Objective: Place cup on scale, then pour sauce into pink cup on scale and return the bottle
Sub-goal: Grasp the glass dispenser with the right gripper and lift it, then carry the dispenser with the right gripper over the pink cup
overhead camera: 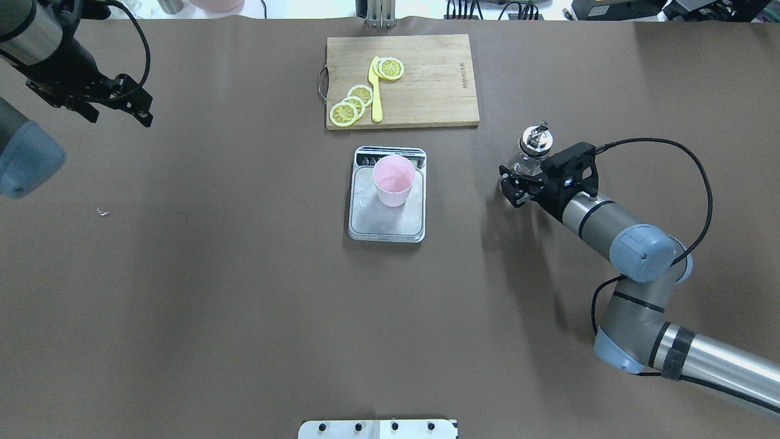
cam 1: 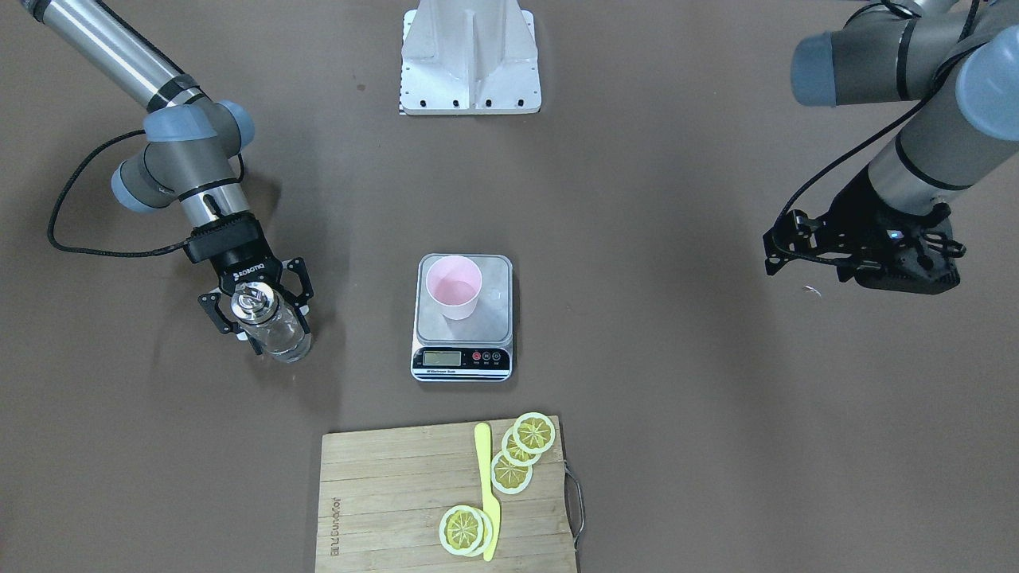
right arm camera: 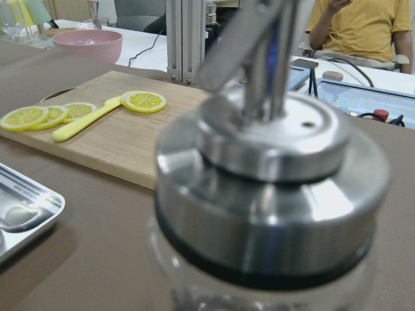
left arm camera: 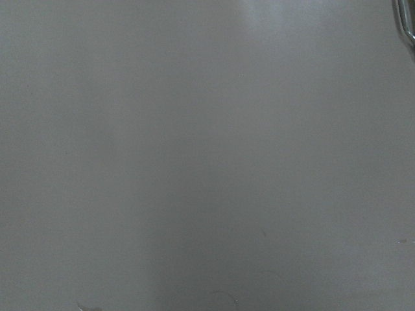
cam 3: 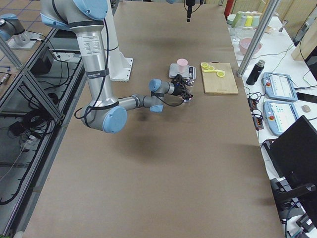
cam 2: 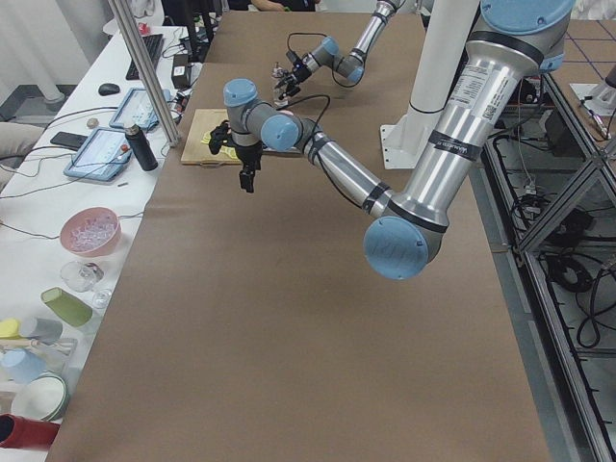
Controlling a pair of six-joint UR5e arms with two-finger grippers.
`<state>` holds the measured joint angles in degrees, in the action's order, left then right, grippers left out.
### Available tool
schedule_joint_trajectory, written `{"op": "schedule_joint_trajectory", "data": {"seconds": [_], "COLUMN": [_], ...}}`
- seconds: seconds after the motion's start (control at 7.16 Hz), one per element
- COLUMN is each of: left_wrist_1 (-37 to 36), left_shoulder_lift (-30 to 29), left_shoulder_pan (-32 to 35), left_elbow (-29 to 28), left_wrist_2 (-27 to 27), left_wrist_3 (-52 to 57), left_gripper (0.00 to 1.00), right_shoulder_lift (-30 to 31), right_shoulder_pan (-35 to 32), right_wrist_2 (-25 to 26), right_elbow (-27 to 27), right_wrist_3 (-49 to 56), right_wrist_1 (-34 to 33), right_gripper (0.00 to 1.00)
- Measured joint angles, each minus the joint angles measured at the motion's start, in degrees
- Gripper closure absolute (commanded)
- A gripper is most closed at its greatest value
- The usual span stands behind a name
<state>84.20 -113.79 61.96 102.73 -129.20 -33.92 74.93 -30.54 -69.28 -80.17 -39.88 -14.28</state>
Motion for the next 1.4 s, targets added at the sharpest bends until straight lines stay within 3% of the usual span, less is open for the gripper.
{"op": "schedule_joint_trajectory", "data": {"seconds": [0.7,0.98,1.4], "left_wrist_1": [-0.01,-0.02,0.18], "left_shoulder_lift": [0.65,2.72,7.6], "left_shoulder_pan": [1.86,5.29,9.99], "left_elbow": [-0.05,-0.43,-0.48], "left_wrist_2": [-0.77,-1.68,-3.06], "left_wrist_3": [3.37,11.1,23.39], "left_gripper": [0.03,0.03,0.03], "right_shoulder_lift": [-1.83,-1.13,1.74], "right_shoulder_pan": [-1.55,-2.96,-3.52], "right_wrist_2": [-0.56,-2.31,-0.41], "right_elbow": [-1.84,-7.91,-23.37], "right_wrist_3": [0.62,6.2,20.79], "right_wrist_1": [-2.18,-11.74,-36.3], "right_gripper": [0.97,0.97,0.97]}}
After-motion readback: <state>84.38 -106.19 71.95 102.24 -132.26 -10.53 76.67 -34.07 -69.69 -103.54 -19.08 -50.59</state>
